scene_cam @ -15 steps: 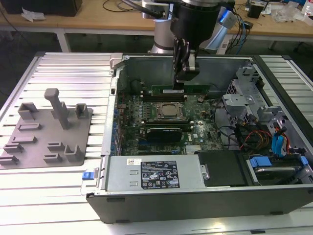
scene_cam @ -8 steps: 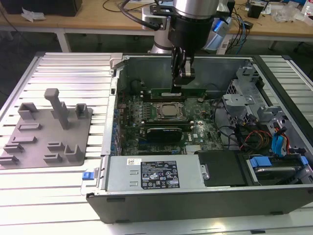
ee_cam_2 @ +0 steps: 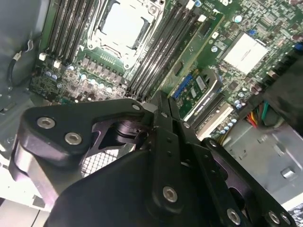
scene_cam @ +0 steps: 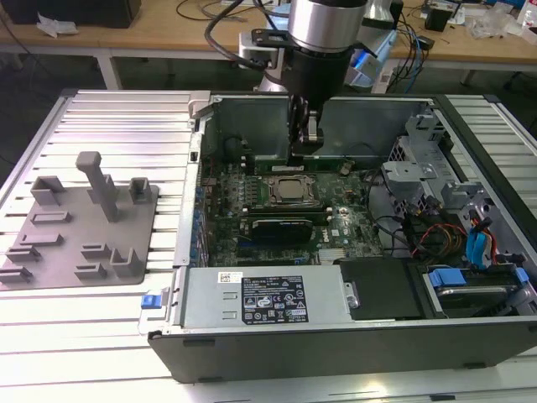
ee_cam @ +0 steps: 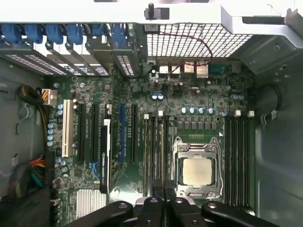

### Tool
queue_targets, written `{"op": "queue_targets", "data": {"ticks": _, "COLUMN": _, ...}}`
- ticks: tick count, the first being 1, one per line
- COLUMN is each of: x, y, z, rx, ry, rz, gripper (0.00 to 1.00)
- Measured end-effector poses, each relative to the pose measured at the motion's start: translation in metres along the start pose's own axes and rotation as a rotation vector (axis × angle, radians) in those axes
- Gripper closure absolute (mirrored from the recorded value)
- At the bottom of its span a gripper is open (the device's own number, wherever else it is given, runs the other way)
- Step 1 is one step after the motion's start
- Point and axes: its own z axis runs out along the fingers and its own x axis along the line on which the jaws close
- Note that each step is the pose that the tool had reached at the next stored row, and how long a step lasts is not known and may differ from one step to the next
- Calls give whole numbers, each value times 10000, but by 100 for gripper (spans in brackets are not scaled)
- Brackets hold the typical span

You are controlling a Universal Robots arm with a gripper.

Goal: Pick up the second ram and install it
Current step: 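Pick up the second ram and move it above second insertion slot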

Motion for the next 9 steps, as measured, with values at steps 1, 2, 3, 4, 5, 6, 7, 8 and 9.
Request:
{"op": "queue_targets", "data": {"ticks": 1, "x": -1, "y": 23, "z": 26, "rx": -1, "ry": 1, "rz": 1, "gripper": 91}}
{"op": "queue_targets", "data": {"ticks": 2, "x": -1, "y": 36, "z": 39, "rx": 0, "ry": 0, "rz": 1, "gripper": 91}}
{"op": "queue_targets", "data": {"ticks": 3, "x": -2, "y": 47, "z": 54, "rx": 0, "ry": -1, "rz": 2, "gripper": 91}}
{"op": "queue_targets", "data": {"ticks": 4, "x": -2, "y": 61, "z": 84, "rx": 0, "ry": 0, "rz": 4, "gripper": 91}}
{"op": "queue_targets", "data": {"ticks": 5, "x": -2, "y": 62, "z": 115, "rx": -1, "ry": 0, "rz": 24, "gripper": 91}}
{"op": "queue_targets", "data": {"ticks": 6, "x": -3, "y": 61, "z": 132, "rx": -1, "ry": 0, "rz": 45, "gripper": 91}}
{"op": "queue_targets", "data": {"ticks": 7, "x": -3, "y": 62, "z": 132, "rx": -2, "ry": -1, "rz": 48, "gripper": 91}}
{"op": "queue_targets", "data": {"ticks": 8, "x": -3, "y": 62, "z": 132, "rx": -2, "ry": 0, "rz": 48, "gripper": 91}}
{"op": "queue_targets", "data": {"ticks": 9, "x": -3, "y": 61, "z": 133, "rx": -1, "ry": -2, "rz": 48, "gripper": 91}}
